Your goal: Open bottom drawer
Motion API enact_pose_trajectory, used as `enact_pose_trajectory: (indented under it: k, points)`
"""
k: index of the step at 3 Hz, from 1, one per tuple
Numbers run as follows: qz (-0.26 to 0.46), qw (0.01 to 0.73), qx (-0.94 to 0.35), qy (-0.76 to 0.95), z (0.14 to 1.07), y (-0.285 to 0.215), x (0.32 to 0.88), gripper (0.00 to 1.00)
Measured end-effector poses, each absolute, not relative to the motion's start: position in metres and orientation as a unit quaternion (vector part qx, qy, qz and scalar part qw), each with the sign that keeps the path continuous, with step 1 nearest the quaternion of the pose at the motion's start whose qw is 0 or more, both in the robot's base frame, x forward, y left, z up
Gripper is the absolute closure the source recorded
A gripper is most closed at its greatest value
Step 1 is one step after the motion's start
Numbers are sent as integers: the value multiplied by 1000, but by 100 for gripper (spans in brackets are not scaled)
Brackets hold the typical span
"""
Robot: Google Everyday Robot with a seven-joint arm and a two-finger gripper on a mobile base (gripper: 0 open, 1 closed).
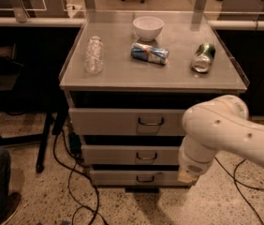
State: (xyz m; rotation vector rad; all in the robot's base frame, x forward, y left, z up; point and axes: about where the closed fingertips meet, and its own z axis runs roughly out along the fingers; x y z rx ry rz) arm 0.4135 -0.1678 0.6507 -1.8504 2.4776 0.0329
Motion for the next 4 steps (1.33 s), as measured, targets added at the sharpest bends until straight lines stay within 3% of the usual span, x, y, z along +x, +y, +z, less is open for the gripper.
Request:
enact_pose_trajectory:
  k: [2, 4]
  points:
    - [26, 12, -605, 796, 609, -144, 427, 100]
    - [91, -11, -563, 821, 547, -139, 406, 100]
